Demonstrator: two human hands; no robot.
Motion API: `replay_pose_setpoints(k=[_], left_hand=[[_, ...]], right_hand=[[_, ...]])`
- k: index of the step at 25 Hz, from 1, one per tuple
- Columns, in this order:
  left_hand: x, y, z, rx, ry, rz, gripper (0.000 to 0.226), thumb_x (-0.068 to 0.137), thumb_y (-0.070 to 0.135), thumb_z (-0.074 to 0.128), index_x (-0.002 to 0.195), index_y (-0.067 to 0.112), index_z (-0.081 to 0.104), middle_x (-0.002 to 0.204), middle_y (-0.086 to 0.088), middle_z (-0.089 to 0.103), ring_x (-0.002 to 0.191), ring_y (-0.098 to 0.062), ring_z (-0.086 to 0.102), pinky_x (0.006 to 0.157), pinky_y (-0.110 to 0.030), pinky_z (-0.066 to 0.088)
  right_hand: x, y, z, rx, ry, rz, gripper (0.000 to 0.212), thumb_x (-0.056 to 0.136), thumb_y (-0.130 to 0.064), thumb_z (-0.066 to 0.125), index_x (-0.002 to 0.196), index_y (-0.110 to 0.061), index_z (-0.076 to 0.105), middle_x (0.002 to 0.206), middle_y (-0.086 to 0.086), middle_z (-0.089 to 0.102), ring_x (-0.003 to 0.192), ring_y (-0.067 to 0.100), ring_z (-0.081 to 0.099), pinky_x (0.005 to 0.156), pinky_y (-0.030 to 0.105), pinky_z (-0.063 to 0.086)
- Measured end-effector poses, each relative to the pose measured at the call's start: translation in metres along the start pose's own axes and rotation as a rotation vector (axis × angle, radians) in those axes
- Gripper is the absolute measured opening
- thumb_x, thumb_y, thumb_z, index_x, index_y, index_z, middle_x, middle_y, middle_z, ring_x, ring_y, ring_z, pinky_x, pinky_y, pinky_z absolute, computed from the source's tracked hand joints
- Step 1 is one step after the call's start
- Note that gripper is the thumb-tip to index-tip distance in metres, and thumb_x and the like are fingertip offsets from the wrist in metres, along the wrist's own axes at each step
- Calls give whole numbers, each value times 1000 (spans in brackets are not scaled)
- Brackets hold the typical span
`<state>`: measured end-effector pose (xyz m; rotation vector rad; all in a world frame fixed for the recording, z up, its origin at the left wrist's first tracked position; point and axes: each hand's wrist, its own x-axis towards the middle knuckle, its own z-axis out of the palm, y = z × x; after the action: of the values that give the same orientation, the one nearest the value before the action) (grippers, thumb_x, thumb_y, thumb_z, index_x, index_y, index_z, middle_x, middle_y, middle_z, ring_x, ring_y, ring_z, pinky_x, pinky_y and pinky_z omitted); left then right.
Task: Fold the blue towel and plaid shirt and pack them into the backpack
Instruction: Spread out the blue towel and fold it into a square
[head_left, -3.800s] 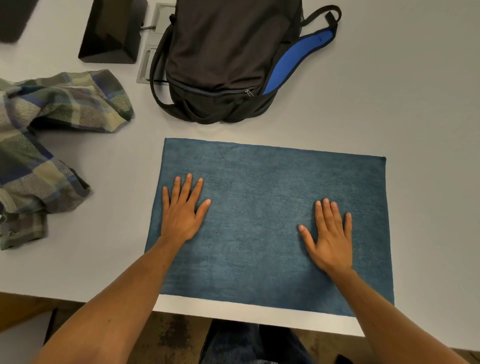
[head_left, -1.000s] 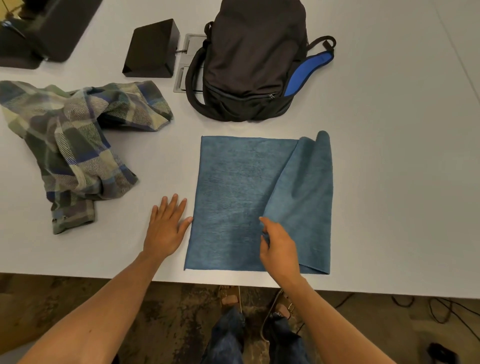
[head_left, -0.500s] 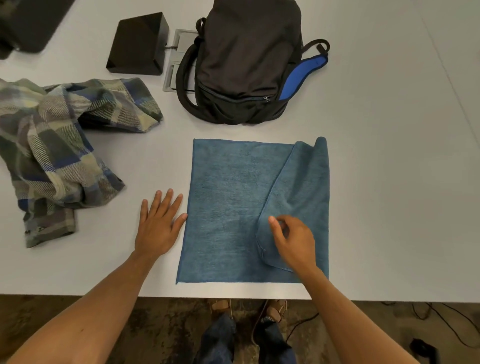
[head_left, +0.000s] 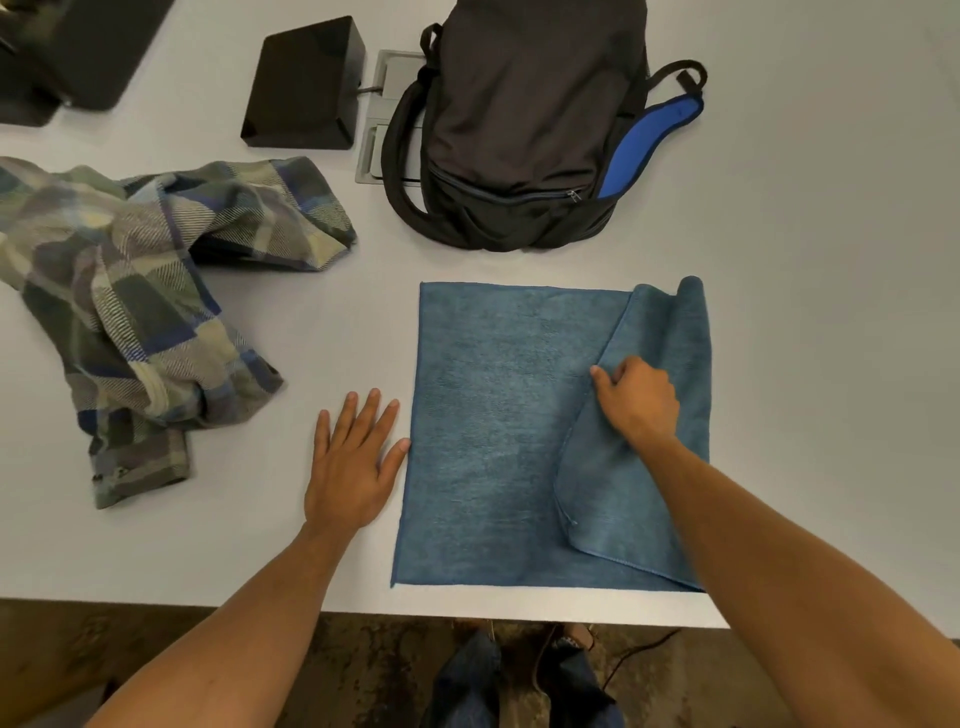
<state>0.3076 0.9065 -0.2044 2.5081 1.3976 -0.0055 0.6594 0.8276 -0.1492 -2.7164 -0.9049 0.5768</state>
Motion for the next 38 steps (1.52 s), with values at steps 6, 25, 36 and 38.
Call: replay_pose_setpoints(k=[6, 25, 36, 38], left_hand=[[1, -1, 1, 11, -8, 0, 60, 101, 58, 13, 155, 31, 16, 163, 5, 9, 151, -16, -3, 121, -49, 2], [1, 0, 1, 11, 3, 0, 61, 101, 57, 12, 155, 29, 19, 163, 4, 10, 151, -17, -1, 121, -51, 4], [2, 0, 1, 36, -1, -7, 63, 100, 59, 9, 155, 30, 17, 163, 4, 9, 151, -18, -1, 121, -50, 2], [1, 0, 2, 44, -2, -11, 63, 100, 60, 9, 155, 31, 16, 163, 4, 8, 151, -18, -2, 121, -49, 1]], right_hand=[[8, -6, 0, -61, -67, -37, 32, 94, -40, 49, 91, -8, 52, 96, 15, 61, 88, 35, 59, 73, 41, 52], [-3, -33, -17, 151, 14, -39, 20, 84, -23, 53, 72, -8, 56, 65, 4, 58, 60, 22, 55, 58, 34, 49], [-65, -97, 11, 310, -90, -448, 10, 86, -24, 61, 77, -19, 61, 63, -5, 60, 63, 16, 58, 64, 36, 52], [-69, -101, 19, 403, -95, -488, 12, 88, -23, 62, 77, -18, 61, 62, -4, 61, 59, 13, 57, 62, 38, 52]])
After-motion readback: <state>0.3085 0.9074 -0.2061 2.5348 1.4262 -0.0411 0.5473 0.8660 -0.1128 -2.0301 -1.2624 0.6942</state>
